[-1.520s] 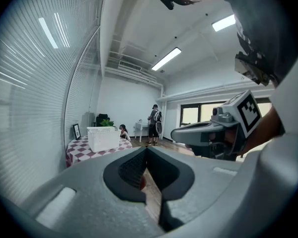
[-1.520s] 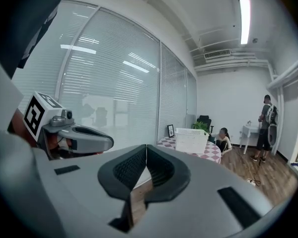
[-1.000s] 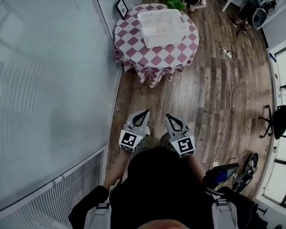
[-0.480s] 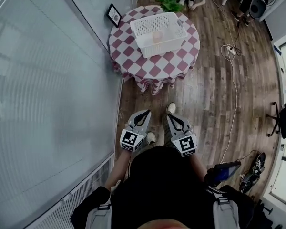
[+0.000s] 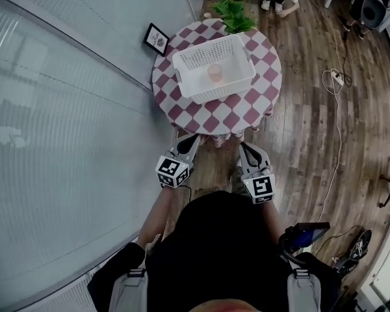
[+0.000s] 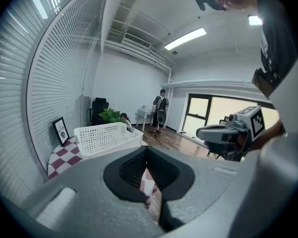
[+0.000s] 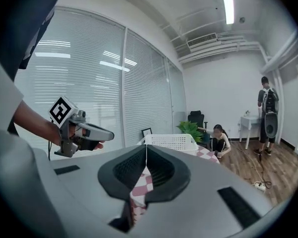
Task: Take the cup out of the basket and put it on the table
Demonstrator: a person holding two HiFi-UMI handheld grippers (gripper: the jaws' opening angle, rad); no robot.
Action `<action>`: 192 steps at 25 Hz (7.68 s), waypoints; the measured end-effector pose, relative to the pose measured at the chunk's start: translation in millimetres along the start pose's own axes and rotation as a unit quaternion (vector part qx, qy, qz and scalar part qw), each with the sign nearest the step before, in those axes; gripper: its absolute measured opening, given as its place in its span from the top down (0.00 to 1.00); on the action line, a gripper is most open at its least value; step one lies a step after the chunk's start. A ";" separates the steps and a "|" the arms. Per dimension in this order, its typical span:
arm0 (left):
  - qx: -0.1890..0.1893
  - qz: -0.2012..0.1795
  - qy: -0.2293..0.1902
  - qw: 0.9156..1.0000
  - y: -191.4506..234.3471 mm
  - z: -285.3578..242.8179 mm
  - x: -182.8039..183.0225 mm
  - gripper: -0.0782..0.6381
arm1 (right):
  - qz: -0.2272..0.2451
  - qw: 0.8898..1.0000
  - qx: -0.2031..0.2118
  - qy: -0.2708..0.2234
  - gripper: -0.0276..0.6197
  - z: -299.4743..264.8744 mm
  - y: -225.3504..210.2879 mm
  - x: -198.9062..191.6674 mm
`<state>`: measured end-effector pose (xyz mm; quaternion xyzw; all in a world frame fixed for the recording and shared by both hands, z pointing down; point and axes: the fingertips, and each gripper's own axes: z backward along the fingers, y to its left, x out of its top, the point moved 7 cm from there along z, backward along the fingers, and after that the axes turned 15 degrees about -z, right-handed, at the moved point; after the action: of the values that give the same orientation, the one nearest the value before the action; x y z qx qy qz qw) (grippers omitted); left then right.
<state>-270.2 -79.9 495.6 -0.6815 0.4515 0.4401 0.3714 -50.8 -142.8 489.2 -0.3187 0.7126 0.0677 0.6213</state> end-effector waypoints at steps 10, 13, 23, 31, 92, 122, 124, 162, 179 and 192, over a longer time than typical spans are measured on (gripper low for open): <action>0.011 -0.170 0.057 0.984 65.4 -110.4 50.3 0.88 | -0.030 0.996 -0.077 0.015 0.94 -3.1 -119.0 17.4; -0.017 -0.216 0.075 0.973 91.8 -145.6 60.0 0.88 | -0.041 0.993 -0.108 0.021 0.94 0.8 -137.5 14.4; -0.179 -0.295 0.219 0.913 164.2 -271.3 18.4 0.88 | -0.077 0.973 -0.216 0.021 0.94 -2.8 -161.9 8.0; -0.268 -0.312 0.331 0.849 188.9 -331.1 -49.4 0.79 | -0.093 0.957 -0.274 0.019 0.94 -11.6 -160.3 6.5; -0.297 -0.378 0.395 0.783 184.5 -377.1 -90.8 0.86 | -0.119 0.942 -0.314 0.014 0.94 -22.1 -173.2 6.9; -0.256 -0.402 0.309 0.823 184.3 -330.8 -16.8 0.86 | -0.073 0.965 -0.249 0.041 0.94 -41.4 -162.5 9.6; -0.256 -0.406 0.302 0.823 181.5 -329.5 -11.4 0.86 | -0.075 0.965 -0.249 0.041 0.94 -40.6 -162.0 7.8; -0.178 -0.414 0.181 0.874 142.2 -255.8 72.7 0.86 | -0.059 0.979 -0.185 0.061 0.94 -56.0 -156.2 0.7; -0.110 -0.397 0.146 0.900 124.2 -192.7 84.3 0.86 | -0.031 0.989 -0.120 0.085 0.94 -68.5 -143.9 -4.9; -0.068 -0.360 0.080 0.927 98.1 -135.6 76.8 0.86 | -0.018 0.992 -0.078 0.100 0.94 -75.6 -127.4 -12.5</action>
<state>-311.1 -255.6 458.8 -0.8548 0.1736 0.2501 0.4203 -45.6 -275.7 555.5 -0.3845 0.7579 0.0794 0.5210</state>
